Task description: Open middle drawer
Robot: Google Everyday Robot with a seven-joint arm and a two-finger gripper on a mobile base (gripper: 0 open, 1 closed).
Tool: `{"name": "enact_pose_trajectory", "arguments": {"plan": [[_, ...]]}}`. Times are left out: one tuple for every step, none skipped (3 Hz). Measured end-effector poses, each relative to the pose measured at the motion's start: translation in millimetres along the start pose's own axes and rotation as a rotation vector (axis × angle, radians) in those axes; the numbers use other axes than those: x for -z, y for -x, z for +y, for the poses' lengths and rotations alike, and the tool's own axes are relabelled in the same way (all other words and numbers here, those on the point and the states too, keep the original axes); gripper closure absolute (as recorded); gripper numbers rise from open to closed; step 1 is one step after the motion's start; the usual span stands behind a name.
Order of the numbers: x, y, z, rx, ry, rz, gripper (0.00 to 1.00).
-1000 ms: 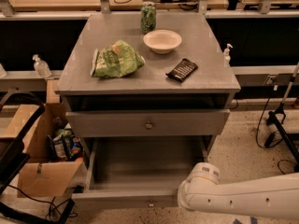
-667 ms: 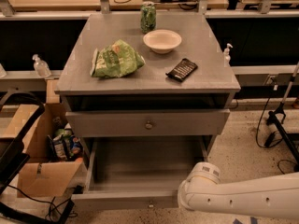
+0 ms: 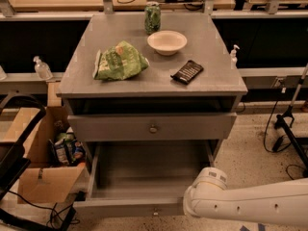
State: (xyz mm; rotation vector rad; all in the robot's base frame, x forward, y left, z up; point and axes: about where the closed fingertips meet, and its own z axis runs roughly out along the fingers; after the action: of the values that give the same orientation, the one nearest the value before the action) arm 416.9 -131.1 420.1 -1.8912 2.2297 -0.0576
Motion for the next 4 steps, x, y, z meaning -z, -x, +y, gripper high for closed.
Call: {"name": "enact_pose_trajectory", "arguments": {"plan": [[0.0, 0.0, 0.0, 0.0, 0.0, 0.0, 0.82], [0.3, 0.0, 0.0, 0.0, 0.0, 0.0, 0.5], [0.3, 0.0, 0.0, 0.0, 0.0, 0.0, 0.27], [-0.2, 0.0, 0.6, 0.0, 0.002, 0.0, 0.04]]}}
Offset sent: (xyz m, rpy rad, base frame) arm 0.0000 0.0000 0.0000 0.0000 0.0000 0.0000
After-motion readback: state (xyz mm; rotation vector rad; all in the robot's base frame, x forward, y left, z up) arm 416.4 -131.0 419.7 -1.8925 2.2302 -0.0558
